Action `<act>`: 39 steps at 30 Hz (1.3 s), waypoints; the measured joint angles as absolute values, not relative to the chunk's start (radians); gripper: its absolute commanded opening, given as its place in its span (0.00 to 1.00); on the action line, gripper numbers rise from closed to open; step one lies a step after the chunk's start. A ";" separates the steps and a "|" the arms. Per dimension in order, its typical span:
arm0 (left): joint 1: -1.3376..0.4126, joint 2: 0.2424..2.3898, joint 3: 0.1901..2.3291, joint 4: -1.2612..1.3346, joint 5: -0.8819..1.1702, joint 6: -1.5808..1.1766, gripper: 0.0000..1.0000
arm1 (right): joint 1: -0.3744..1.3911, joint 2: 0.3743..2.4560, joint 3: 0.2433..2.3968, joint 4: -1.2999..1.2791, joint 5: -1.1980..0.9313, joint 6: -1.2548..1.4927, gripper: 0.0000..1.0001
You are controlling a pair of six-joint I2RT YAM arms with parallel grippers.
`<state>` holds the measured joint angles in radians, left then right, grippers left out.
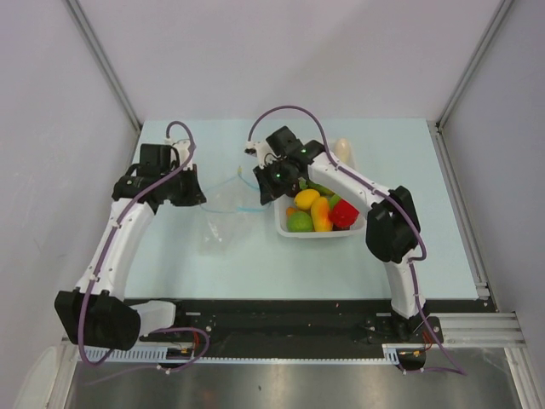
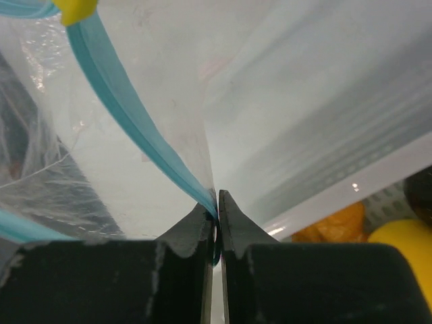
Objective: Place the food in the zip-top bag and seal the zipper
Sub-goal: Open the zipper of the food storage bag at the center of the board.
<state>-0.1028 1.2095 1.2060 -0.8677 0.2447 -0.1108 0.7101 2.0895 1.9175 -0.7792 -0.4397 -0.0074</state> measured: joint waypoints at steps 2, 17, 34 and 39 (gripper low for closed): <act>-0.103 1.226 1.206 -0.847 0.289 -0.134 0.00 | 0.702 2.090 1.919 -0.804 -0.421 -0.033 0.10; -0.107 1.274 1.043 -0.556 0.572 -0.306 0.00 | 0.611 2.055 1.925 -0.916 -0.315 -0.131 0.63; -0.134 1.324 0.954 -0.400 0.658 -0.411 0.00 | 0.308 1.709 1.800 -1.001 -0.444 -0.284 1.00; -0.139 1.324 0.953 -0.396 0.660 -0.411 0.00 | 0.360 1.599 1.615 -1.070 -0.342 -0.439 1.00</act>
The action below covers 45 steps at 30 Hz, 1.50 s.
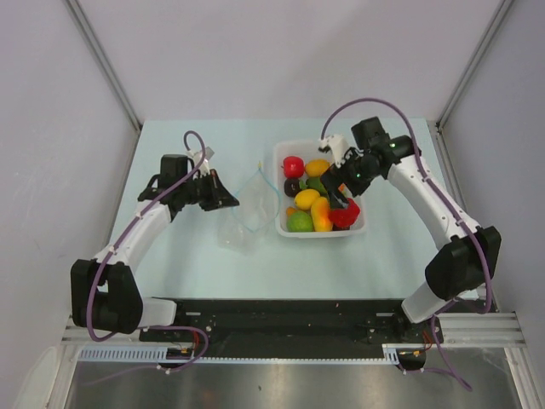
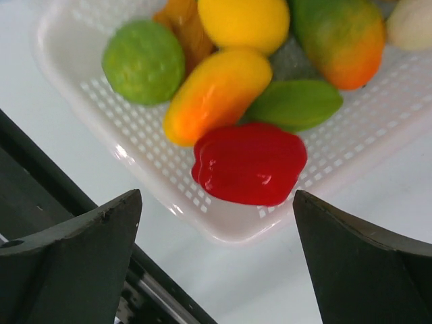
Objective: Place the food in the zip-top bag and seal the zipper
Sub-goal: Pick up the fake vegetable from the bin.
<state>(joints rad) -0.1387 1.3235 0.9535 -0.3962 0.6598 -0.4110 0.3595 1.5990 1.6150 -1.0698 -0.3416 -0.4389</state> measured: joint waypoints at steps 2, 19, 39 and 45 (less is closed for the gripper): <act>-0.141 1.324 0.953 -0.396 0.660 -0.411 0.00 | 0.400 1.583 1.539 -1.077 -0.285 -0.498 1.00; -0.150 1.320 0.953 -0.399 0.660 -0.400 0.00 | 0.476 1.663 1.470 -1.044 -0.131 -0.831 1.00; -0.150 1.320 0.953 -0.406 0.667 -0.395 0.00 | 0.360 1.548 1.419 -1.179 -0.420 -1.584 1.00; -0.150 1.320 0.953 -0.406 0.667 -0.391 0.00 | 0.373 1.630 1.414 -1.160 -0.416 -1.635 1.00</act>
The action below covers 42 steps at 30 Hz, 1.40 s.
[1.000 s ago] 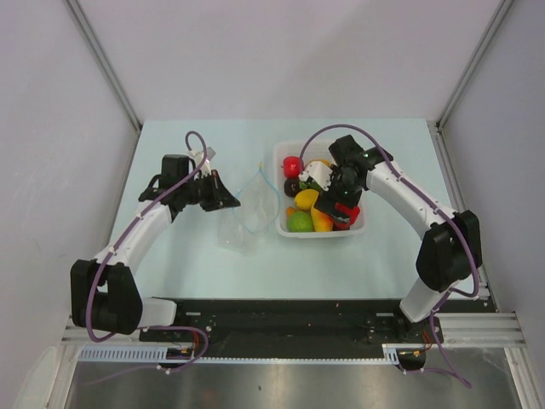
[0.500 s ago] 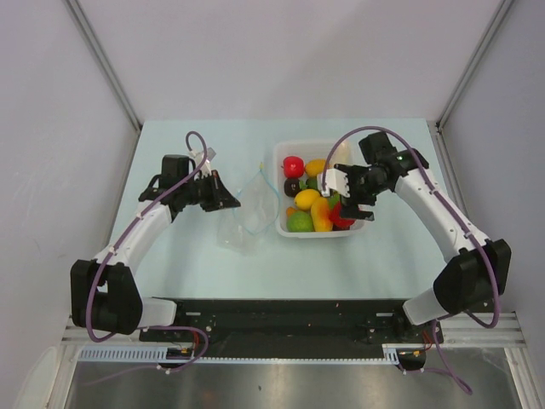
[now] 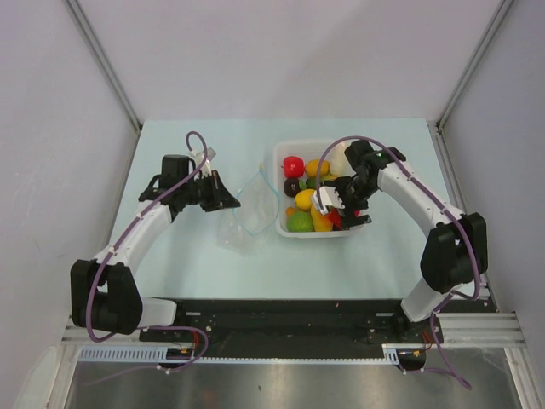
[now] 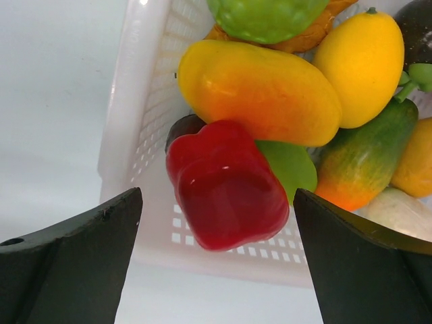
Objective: Place the food in the zip-top bag and seal the zipper
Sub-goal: Pick up the fake vegetable from the bin.
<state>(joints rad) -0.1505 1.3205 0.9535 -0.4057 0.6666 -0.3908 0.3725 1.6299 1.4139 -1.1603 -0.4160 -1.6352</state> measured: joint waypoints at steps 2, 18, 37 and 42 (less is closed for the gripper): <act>-0.150 1.320 0.953 -0.406 0.666 -0.391 0.00 | 0.376 1.650 1.414 -1.148 -0.410 -1.646 0.98; -0.150 1.320 0.953 -0.411 0.667 -0.383 0.00 | 0.404 1.699 1.408 -1.057 -0.349 -1.597 0.24; -0.145 1.304 0.953 -0.419 0.693 -0.404 0.00 | 0.513 1.655 1.712 -0.392 -0.711 -0.155 0.11; -0.124 1.304 0.954 -0.402 0.730 -0.437 0.00 | 0.641 1.700 1.620 -0.229 -0.712 0.087 0.08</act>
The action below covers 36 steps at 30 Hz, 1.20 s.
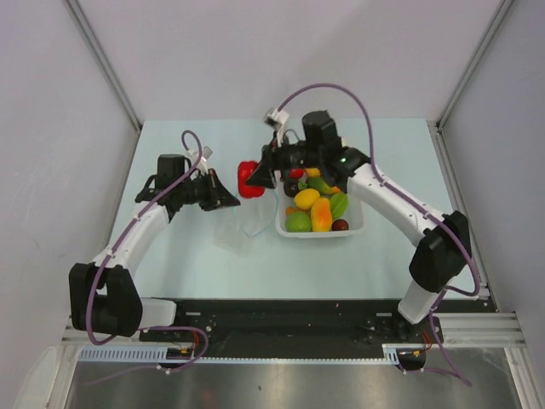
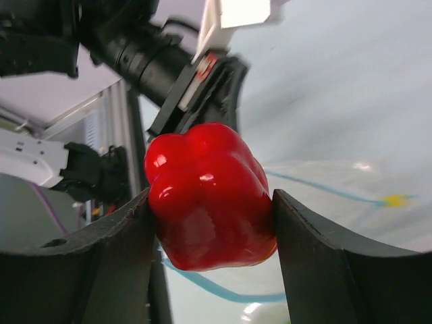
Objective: Place the food in the zip-top bag and seal the zipper
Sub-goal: Pick up the fake vegetable from the bin, then place the fake vegetable in the zipper food storage bag, then pick up the fake vegetable from the bin.
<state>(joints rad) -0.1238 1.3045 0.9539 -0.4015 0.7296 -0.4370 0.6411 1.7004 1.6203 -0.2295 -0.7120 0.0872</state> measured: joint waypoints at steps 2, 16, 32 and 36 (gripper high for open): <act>-0.117 1.304 0.954 -0.397 0.742 -0.445 0.00 | 0.688 1.715 1.563 -0.201 -0.705 0.121 0.08; -0.087 1.294 0.947 -0.374 0.790 -0.474 0.00 | 0.735 1.829 1.457 -0.229 -0.508 0.100 0.99; -0.087 1.294 0.948 -0.375 0.789 -0.471 0.00 | 0.334 1.758 1.680 -0.348 -0.445 0.009 1.00; -0.087 1.294 0.948 -0.375 0.788 -0.471 0.00 | 0.235 1.772 1.688 -0.373 -0.325 -0.007 0.94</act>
